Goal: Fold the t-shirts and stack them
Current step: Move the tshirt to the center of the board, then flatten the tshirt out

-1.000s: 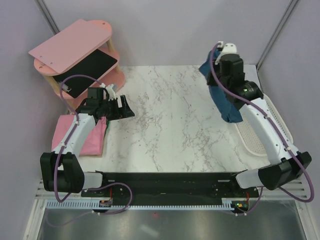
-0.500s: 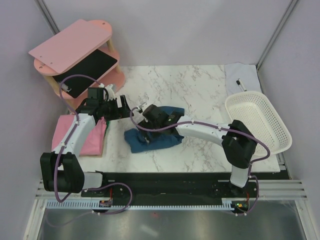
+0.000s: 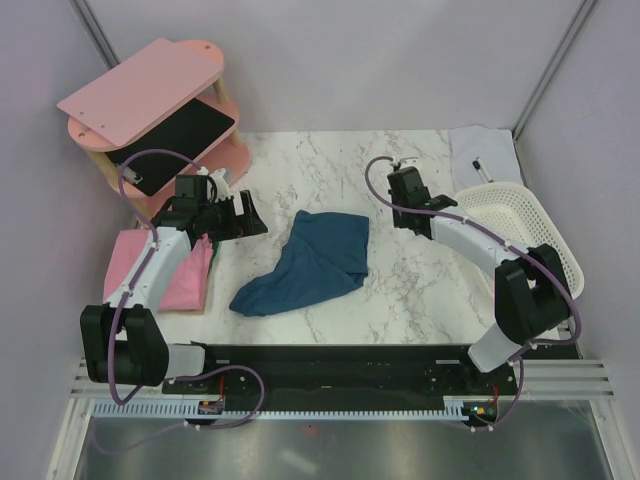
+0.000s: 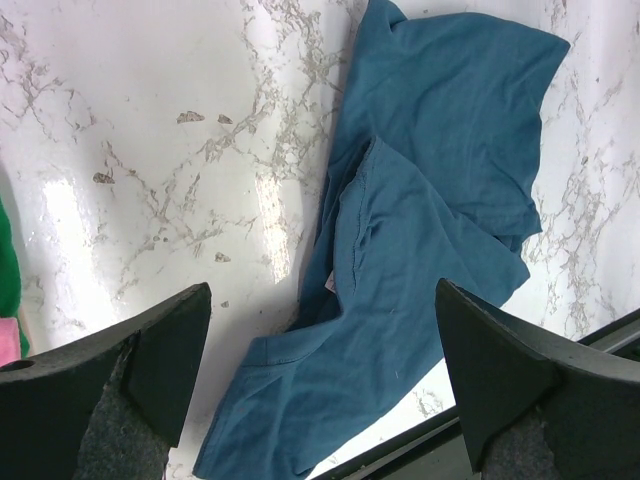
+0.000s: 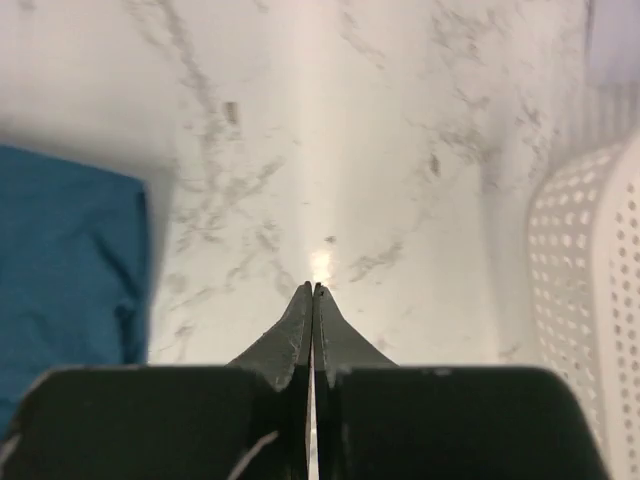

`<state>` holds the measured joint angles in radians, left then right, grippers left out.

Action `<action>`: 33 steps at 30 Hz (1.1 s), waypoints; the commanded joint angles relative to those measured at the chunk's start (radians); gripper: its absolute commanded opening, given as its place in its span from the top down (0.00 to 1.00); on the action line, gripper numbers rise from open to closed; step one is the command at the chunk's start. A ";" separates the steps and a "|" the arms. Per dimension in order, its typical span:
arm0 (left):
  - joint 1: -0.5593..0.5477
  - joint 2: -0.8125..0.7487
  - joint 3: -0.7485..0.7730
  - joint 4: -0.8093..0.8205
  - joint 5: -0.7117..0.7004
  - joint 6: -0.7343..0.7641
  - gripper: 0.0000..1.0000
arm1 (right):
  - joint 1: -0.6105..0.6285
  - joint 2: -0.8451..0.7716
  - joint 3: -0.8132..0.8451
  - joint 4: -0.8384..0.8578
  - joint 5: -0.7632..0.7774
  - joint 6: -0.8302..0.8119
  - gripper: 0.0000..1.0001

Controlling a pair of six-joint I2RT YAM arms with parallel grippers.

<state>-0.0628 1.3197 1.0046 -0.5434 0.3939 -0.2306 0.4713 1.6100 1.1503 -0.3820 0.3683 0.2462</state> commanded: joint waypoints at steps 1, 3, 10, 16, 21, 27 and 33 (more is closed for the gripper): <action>0.004 -0.011 0.003 0.005 -0.001 -0.007 0.00 | -0.062 0.056 -0.035 -0.075 0.067 -0.005 1.00; 0.006 -0.014 0.005 0.003 -0.004 -0.007 0.00 | -0.083 0.079 -0.035 -0.098 0.092 0.013 1.00; 0.004 -0.008 0.000 0.003 0.038 -0.007 0.00 | -0.186 0.204 0.002 -0.207 0.233 0.070 1.00; -0.003 0.013 -0.004 0.029 0.141 -0.013 0.00 | -0.304 0.232 0.032 -0.224 0.264 0.085 1.00; -0.071 0.064 0.011 0.028 0.128 -0.033 0.00 | -0.367 0.248 0.061 -0.224 0.291 0.074 1.00; -0.190 0.163 0.046 0.011 -0.041 -0.076 0.00 | -0.379 0.205 0.057 -0.186 0.155 0.056 1.00; -0.253 0.268 0.060 0.034 -0.139 -0.107 0.07 | -0.378 0.061 0.002 -0.132 -0.051 0.025 0.94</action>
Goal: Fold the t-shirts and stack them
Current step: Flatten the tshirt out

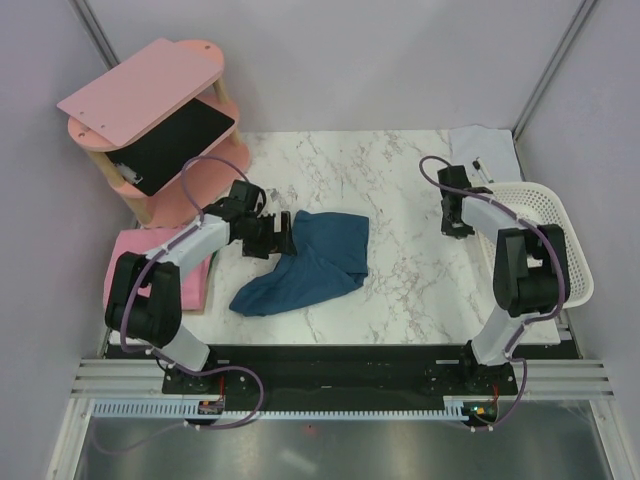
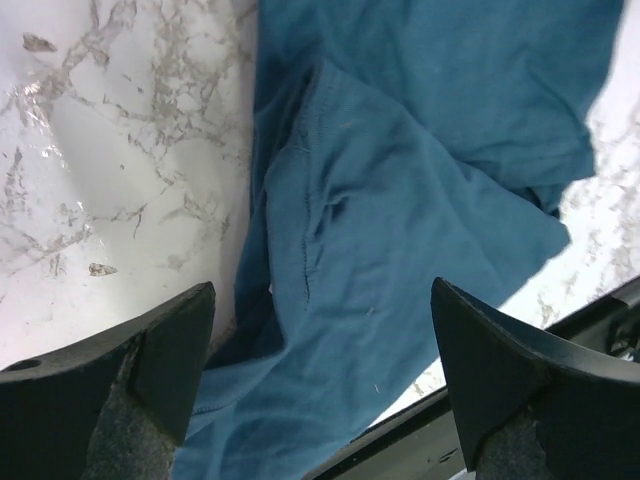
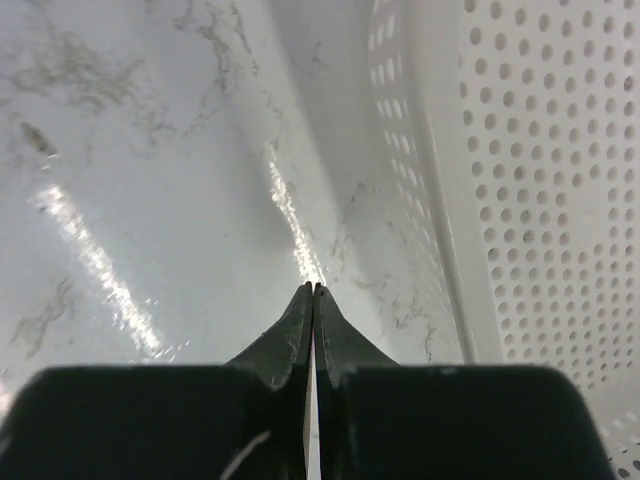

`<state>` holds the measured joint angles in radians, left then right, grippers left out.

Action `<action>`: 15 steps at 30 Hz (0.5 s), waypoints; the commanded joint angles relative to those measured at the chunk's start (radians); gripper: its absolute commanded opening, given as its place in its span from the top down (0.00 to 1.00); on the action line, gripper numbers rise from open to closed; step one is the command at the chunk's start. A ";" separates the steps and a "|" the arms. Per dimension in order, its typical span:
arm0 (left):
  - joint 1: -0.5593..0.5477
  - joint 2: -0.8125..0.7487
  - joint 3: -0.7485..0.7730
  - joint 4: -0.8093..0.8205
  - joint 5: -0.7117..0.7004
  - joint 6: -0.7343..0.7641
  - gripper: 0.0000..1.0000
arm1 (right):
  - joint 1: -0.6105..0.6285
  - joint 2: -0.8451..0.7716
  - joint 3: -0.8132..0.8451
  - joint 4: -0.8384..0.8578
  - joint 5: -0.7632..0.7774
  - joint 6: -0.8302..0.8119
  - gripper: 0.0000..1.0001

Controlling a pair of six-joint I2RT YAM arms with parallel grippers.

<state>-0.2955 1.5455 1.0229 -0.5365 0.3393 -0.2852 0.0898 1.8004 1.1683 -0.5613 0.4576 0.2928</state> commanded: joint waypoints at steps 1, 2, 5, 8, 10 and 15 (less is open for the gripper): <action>-0.025 0.057 0.039 0.039 -0.091 -0.055 0.11 | 0.005 -0.139 -0.024 0.049 -0.154 -0.023 0.93; -0.030 0.064 0.037 0.064 -0.100 -0.063 0.12 | 0.005 -0.150 -0.028 0.049 -0.181 -0.026 0.92; -0.040 0.094 0.049 0.111 -0.112 -0.072 0.18 | 0.005 -0.174 -0.045 0.057 -0.207 -0.032 0.92; -0.056 0.131 0.084 0.127 -0.134 -0.066 0.22 | 0.005 -0.182 -0.058 0.061 -0.247 -0.037 0.91; -0.065 0.152 0.103 0.151 -0.131 -0.068 0.26 | 0.007 -0.185 -0.061 0.066 -0.283 -0.040 0.91; -0.076 0.258 0.195 0.158 -0.108 -0.049 0.66 | 0.008 -0.202 -0.065 0.066 -0.327 -0.052 0.89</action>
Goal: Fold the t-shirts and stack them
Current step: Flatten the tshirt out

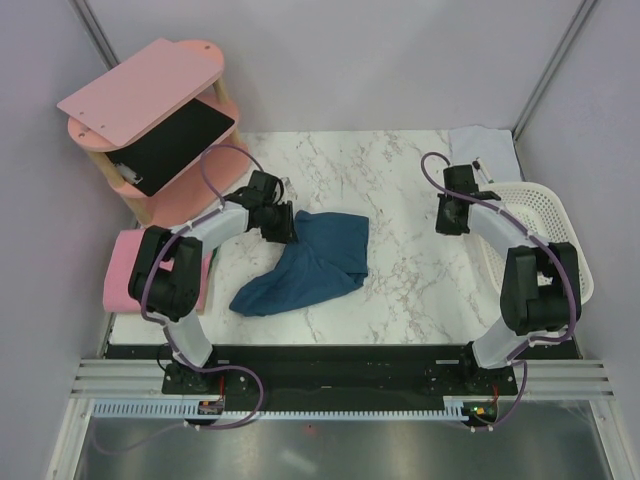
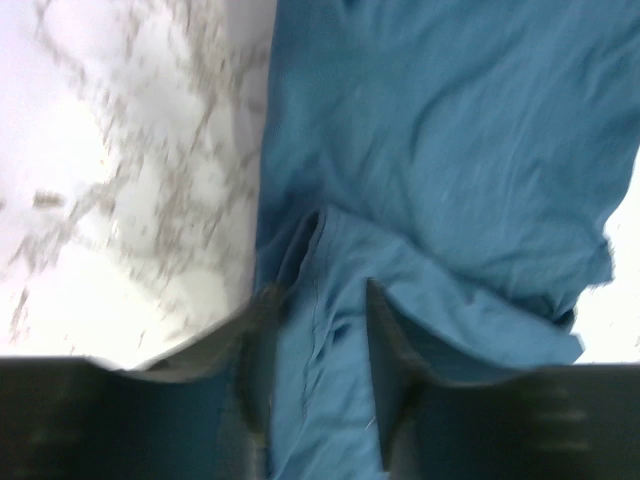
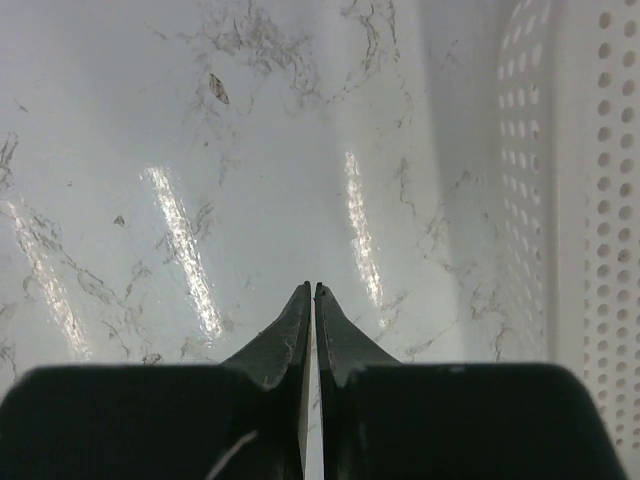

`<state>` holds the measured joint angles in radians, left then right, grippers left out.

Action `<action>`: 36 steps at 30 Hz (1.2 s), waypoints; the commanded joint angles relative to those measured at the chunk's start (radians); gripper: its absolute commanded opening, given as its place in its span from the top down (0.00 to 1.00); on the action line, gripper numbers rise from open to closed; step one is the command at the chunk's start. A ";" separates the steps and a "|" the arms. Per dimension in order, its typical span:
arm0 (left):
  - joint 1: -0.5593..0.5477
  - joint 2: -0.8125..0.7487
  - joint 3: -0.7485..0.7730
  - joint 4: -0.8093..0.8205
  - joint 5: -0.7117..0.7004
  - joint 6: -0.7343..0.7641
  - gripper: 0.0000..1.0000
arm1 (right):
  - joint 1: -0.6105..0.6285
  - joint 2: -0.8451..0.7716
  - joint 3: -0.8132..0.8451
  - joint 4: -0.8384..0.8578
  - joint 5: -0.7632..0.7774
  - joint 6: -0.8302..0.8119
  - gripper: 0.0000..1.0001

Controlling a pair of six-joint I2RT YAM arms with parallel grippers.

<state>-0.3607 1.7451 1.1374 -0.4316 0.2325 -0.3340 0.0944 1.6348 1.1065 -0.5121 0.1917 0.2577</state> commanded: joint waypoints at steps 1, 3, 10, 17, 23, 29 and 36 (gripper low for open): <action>-0.012 0.063 0.099 0.050 0.002 0.001 0.87 | 0.004 -0.041 -0.005 0.017 -0.084 -0.020 0.88; -0.011 0.041 0.119 0.036 0.008 0.006 0.98 | 0.007 -0.059 -0.014 0.026 -0.109 -0.023 0.86; -0.012 -0.168 0.238 -0.120 -0.058 0.044 0.98 | 0.034 -0.116 -0.074 0.130 -0.317 0.005 0.40; -0.012 -0.304 0.259 -0.232 -0.056 0.069 0.98 | 0.126 -0.047 -0.111 0.302 -0.549 0.155 0.28; -0.011 -0.410 0.260 -0.326 -0.120 0.098 0.98 | 0.225 0.048 -0.108 0.435 -0.672 0.305 0.29; -0.011 -0.463 0.223 -0.364 -0.156 0.107 0.98 | 0.284 0.115 -0.025 0.295 -0.629 0.338 0.31; -0.012 -0.473 0.197 -0.366 -0.147 0.105 0.98 | 0.330 0.160 -0.004 0.274 -0.586 0.330 0.46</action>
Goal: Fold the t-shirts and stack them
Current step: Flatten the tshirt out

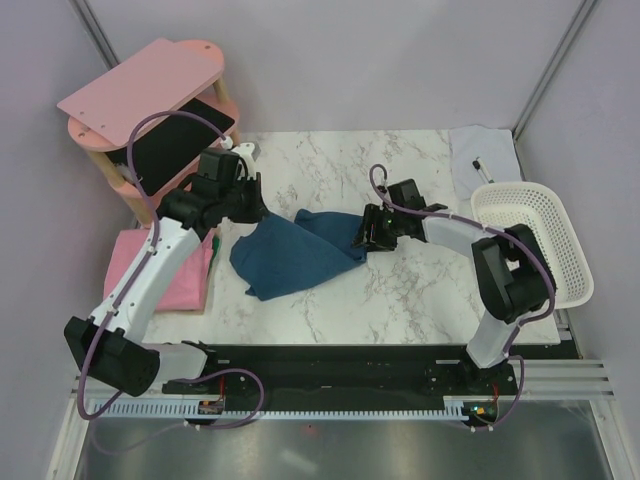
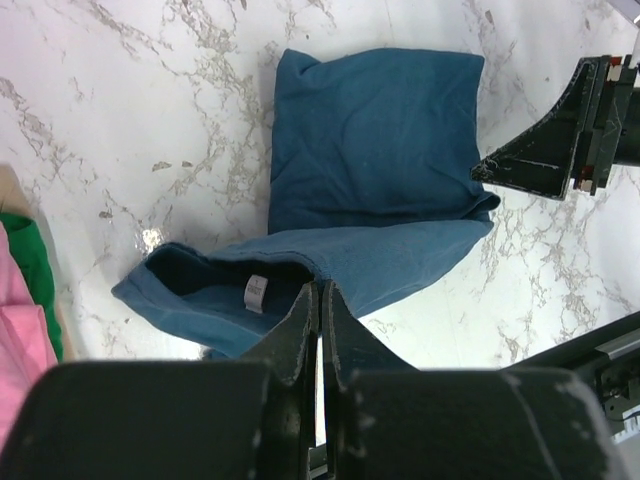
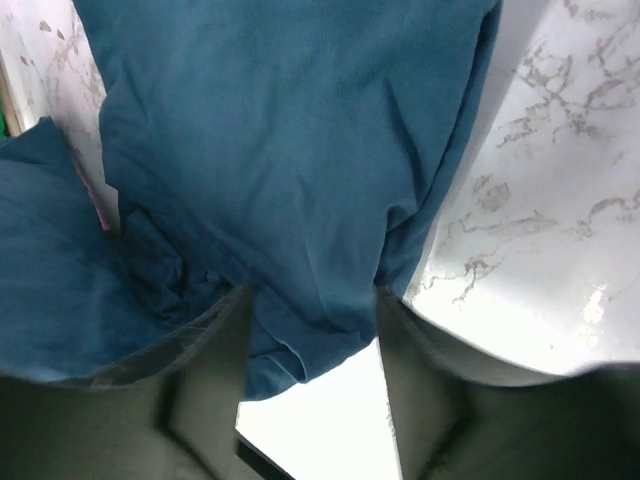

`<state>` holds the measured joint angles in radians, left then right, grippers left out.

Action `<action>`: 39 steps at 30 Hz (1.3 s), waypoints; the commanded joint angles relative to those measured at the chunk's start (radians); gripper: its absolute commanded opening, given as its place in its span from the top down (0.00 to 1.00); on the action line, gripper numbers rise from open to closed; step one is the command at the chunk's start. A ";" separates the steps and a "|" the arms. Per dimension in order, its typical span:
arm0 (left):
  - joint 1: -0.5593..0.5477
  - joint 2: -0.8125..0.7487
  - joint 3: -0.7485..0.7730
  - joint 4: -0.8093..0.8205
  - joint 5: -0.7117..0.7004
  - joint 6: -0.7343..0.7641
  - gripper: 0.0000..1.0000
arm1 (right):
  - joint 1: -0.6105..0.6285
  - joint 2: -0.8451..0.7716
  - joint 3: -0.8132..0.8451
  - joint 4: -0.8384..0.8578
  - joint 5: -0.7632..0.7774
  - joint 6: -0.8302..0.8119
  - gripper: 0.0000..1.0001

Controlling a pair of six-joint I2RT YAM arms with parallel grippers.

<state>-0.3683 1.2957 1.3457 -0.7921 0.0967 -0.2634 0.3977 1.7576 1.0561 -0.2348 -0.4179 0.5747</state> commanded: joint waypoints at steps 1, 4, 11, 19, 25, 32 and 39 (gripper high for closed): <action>-0.004 -0.027 -0.014 -0.006 -0.006 0.033 0.98 | 0.035 0.054 0.053 0.008 0.027 0.010 0.46; -0.003 -0.039 -0.020 -0.009 -0.003 0.036 0.98 | 0.056 0.152 0.094 0.022 0.002 -0.006 0.67; -0.001 -0.046 0.131 -0.142 -0.124 0.102 0.98 | 0.049 0.109 0.197 0.020 0.069 -0.041 1.00; -0.003 -0.003 0.368 -0.174 -0.196 0.148 0.98 | -0.081 -0.108 0.360 -0.069 0.243 -0.102 1.00; -0.001 0.086 0.532 -0.167 -0.204 0.202 0.98 | -0.223 -0.206 0.391 -0.089 0.225 -0.133 1.00; -0.001 -0.053 0.235 -0.137 -0.173 0.139 0.98 | -0.246 -0.432 0.046 -0.092 0.278 -0.138 1.00; -0.003 -0.262 -0.225 -0.281 -0.069 -0.184 0.98 | -0.244 -0.621 -0.258 -0.263 0.347 -0.078 1.00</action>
<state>-0.3691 1.1461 1.2980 -0.9684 -0.0528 -0.2359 0.1532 1.2163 0.8875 -0.3805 -0.1291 0.4503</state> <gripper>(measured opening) 0.028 0.007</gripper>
